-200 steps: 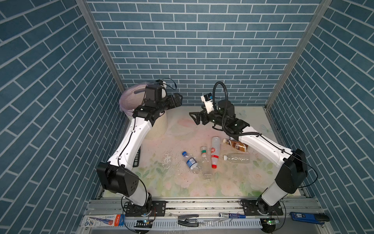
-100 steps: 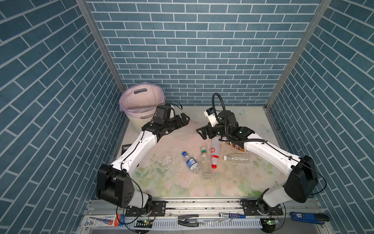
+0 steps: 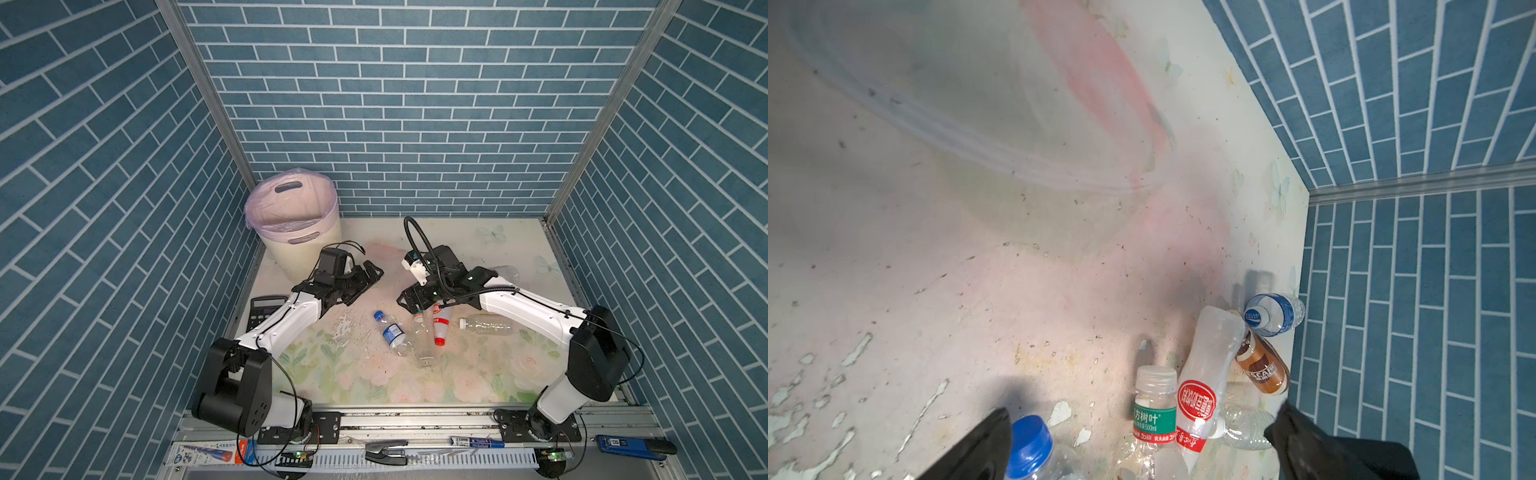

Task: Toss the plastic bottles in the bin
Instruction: 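Bring left arm back while right gripper moves to the blue-capped water bottle, then grasp the blue-capped water bottle with the right gripper and lift it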

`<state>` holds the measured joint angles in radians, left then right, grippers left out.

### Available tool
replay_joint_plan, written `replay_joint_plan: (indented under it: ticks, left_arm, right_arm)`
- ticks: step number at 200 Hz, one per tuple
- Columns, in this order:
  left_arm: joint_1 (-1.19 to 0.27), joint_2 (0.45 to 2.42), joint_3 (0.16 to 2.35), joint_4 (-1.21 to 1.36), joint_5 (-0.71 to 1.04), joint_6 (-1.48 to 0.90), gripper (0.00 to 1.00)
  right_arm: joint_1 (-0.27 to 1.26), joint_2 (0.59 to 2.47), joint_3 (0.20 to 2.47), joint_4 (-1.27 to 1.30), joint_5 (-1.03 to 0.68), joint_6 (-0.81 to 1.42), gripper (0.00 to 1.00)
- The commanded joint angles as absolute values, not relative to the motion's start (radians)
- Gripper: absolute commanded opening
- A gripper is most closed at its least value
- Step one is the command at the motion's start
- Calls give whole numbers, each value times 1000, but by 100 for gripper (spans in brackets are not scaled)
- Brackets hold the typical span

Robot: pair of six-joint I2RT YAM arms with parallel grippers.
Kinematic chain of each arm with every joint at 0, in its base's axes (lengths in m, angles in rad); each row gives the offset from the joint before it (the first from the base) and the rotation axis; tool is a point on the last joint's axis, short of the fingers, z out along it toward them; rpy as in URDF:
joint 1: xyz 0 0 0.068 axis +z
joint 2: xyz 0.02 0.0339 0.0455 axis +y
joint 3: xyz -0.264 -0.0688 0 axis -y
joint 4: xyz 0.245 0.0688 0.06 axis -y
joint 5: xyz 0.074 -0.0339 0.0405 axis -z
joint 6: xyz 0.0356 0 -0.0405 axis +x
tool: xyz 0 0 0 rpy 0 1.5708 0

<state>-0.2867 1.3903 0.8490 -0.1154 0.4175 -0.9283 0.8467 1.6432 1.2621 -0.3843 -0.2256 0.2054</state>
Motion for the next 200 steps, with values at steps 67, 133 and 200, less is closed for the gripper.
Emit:
replay_joint_plan:
  ticks: [67, 133, 200]
  left_arm:
    - [-176, 1261, 667, -46, 490, -971, 99]
    - [-128, 1240, 628, -47, 526, -971, 99]
    - [-120, 1196, 627, -91, 514, -964, 99]
  right_arm:
    - [970, 1785, 1292, -422, -217, 229, 82]
    - [1000, 1872, 1336, -431, -193, 216, 75]
    - [1011, 1968, 1424, -476, -161, 187, 61]
